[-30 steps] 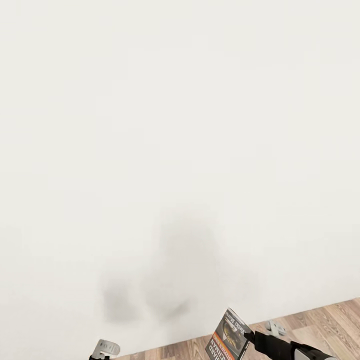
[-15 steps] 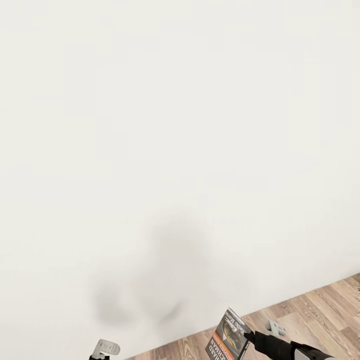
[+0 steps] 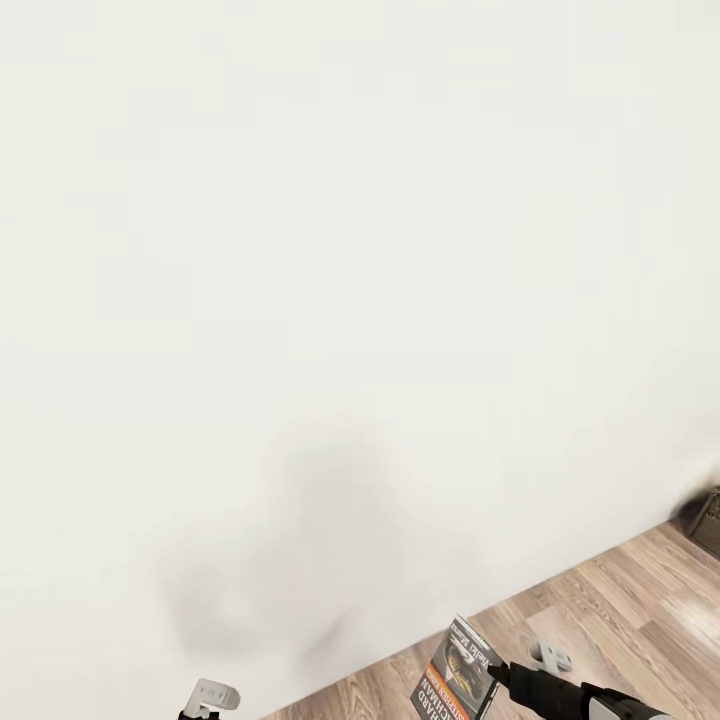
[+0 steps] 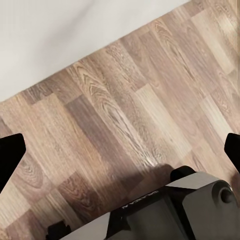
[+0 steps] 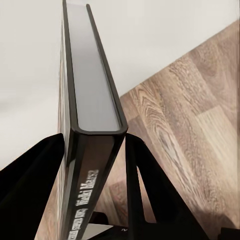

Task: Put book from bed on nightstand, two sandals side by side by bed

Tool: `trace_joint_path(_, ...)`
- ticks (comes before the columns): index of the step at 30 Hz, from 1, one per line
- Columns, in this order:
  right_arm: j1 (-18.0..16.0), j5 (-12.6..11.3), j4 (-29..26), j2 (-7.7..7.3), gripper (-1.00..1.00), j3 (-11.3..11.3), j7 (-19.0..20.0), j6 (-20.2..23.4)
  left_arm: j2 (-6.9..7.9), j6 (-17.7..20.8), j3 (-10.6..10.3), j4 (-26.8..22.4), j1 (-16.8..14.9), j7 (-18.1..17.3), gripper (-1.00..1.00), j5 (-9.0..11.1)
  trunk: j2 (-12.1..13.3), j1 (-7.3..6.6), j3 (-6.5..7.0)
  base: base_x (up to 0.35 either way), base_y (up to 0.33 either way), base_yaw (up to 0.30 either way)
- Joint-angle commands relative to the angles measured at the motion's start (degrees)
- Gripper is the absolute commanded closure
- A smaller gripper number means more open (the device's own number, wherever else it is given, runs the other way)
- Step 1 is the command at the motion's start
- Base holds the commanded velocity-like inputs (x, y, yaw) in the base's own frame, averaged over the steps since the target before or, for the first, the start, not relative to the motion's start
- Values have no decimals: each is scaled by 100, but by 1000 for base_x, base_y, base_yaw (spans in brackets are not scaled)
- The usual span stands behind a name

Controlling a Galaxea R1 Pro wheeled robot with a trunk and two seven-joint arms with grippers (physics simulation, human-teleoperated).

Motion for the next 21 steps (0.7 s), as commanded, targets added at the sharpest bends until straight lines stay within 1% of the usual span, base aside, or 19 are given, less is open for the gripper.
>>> trace_joint_path(1, -7, -63, 13, 1, 100, 41, 27, 28, -1, -17, 49, -2, -2, -24, -100, -59, -5, 2, -3, 0, 0, -202)
trace_joint_path(15, -7, -63, 13, 1, 100, 41, 27, 23, -1, -17, 49, -2, -1, -24, -100, -59, -5, 2, -3, 8, 0, -202)
trace_joint_path(21, -7, -63, 13, 1, 100, 41, 27, 25, -1, -16, 49, -2, -2, -24, -100, -59, -5, 2, -3, 251, 0, -202)
